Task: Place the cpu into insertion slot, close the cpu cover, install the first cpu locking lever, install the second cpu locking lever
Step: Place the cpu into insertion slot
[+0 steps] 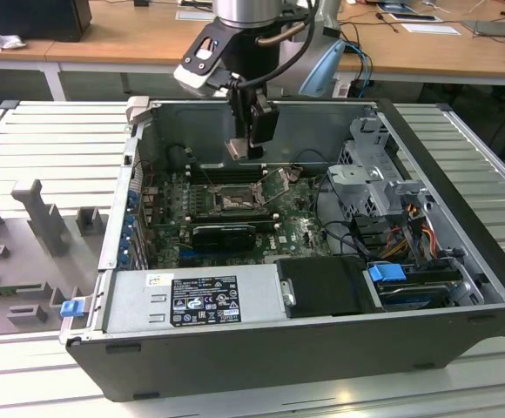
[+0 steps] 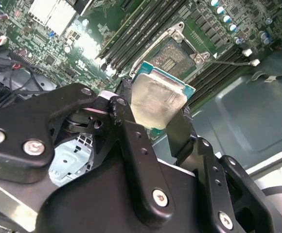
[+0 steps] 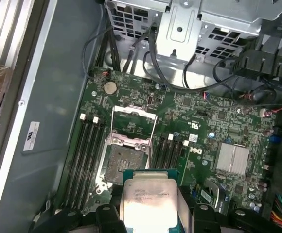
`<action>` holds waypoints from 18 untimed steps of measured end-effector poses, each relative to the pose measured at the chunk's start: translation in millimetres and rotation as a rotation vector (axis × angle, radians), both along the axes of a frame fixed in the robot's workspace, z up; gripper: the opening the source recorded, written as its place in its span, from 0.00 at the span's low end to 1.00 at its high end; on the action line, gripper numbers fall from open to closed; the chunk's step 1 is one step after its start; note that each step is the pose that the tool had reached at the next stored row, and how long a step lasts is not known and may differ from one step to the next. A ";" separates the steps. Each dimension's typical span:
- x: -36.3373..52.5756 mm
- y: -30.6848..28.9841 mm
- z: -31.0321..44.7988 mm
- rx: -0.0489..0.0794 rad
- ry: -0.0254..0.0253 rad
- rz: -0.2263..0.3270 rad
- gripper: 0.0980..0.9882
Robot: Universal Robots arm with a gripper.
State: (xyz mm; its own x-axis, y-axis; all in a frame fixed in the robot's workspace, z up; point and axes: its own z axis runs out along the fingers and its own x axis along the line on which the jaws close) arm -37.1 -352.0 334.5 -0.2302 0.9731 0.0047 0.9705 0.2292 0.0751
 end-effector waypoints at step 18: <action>0.0 0.0 -15.0 -0.002 0.0002 -0.080 0.48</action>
